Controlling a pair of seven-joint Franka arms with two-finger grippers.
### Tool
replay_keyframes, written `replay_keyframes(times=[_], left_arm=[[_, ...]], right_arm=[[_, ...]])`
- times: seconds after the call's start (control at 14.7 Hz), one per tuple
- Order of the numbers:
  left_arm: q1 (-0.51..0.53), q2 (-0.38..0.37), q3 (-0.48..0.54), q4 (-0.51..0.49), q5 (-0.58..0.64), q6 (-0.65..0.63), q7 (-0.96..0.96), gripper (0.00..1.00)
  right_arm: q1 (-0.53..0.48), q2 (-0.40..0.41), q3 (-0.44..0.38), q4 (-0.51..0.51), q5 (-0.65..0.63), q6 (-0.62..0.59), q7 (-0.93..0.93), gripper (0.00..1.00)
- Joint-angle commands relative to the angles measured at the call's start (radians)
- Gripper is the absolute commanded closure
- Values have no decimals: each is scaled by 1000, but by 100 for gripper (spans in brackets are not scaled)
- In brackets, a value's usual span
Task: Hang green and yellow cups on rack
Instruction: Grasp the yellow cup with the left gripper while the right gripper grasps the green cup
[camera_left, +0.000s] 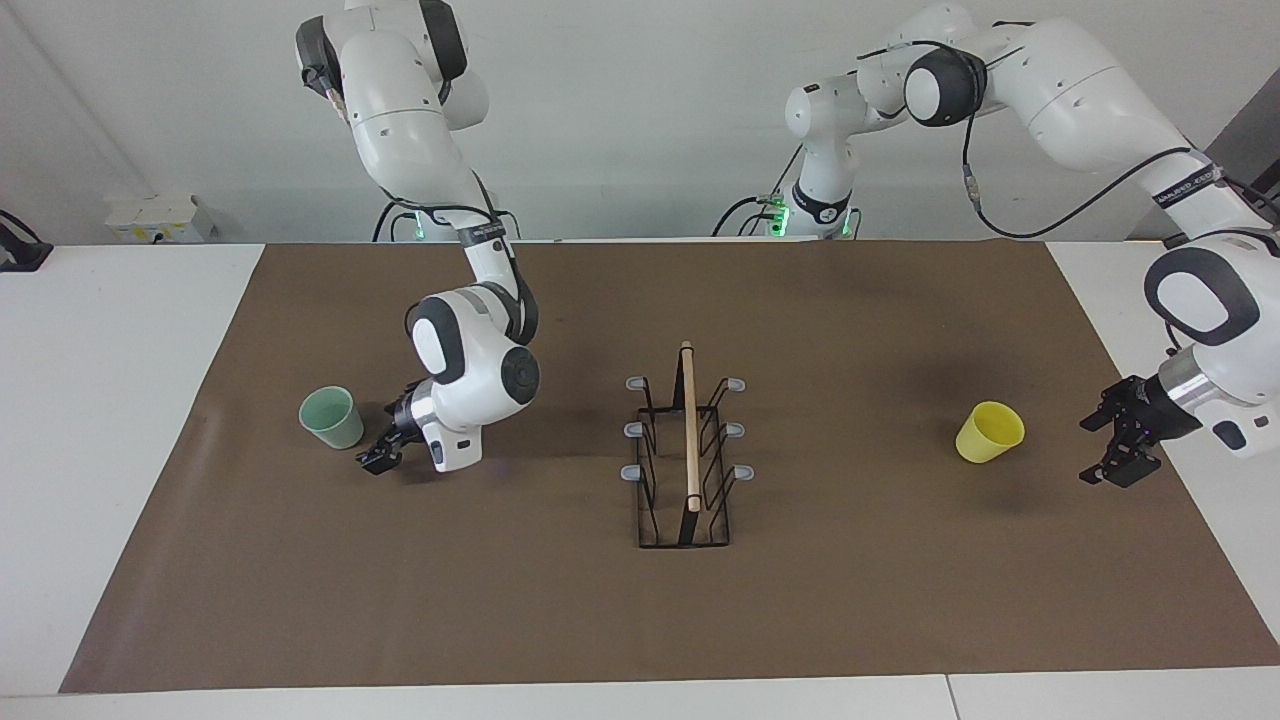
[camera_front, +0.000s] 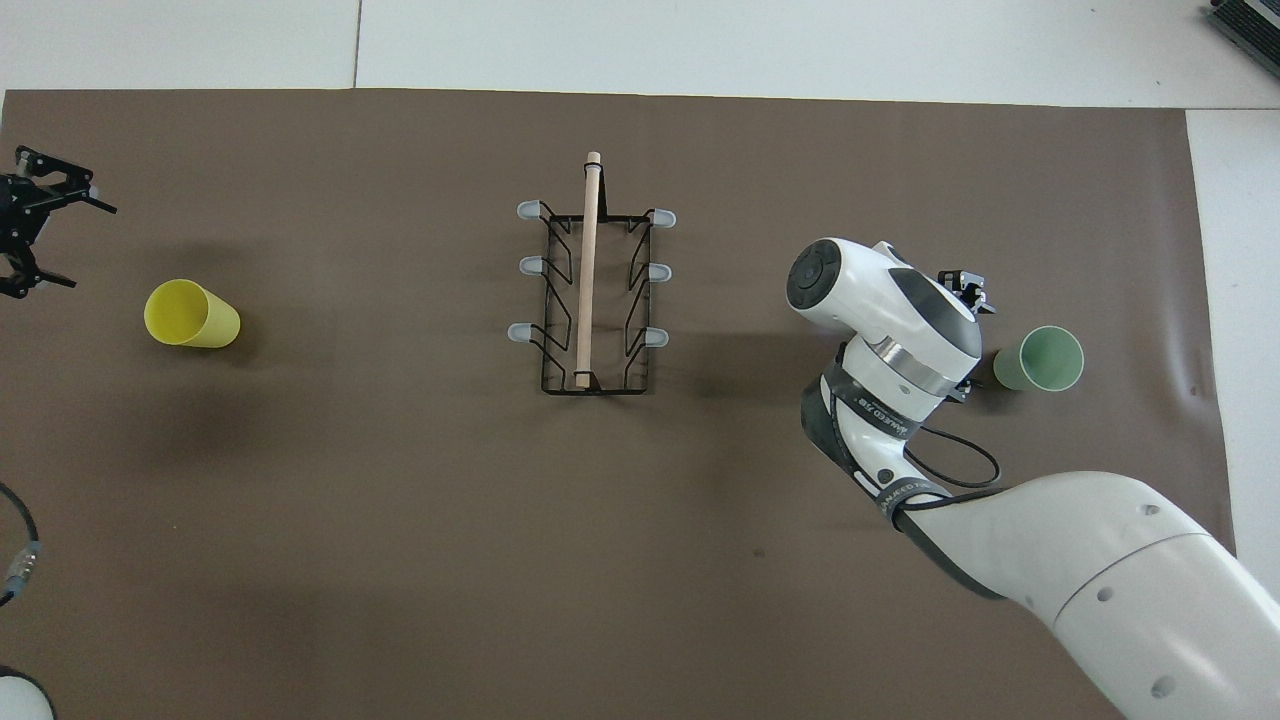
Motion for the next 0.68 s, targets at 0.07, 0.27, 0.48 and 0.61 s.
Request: replay_keyframes(times=[0.07, 0.27, 0.48, 0.61], left_arm=[[55, 38, 1, -54, -158, 50, -196, 0], [79, -52, 1, -292, -204, 149, -288, 0], [100, -123, 2, -459, -341, 173, -290, 0], [109, -155, 2, -541, -449, 176, -279, 0]], right_arm=[[-4, -94, 4, -168, -159, 34, -64, 0], [-13, -109, 2, -215, -224, 49, -62, 0], [-46, -109, 2, -238, -270, 88, -58, 0], [-50, -117, 2, -268, -299, 111, -44, 0]])
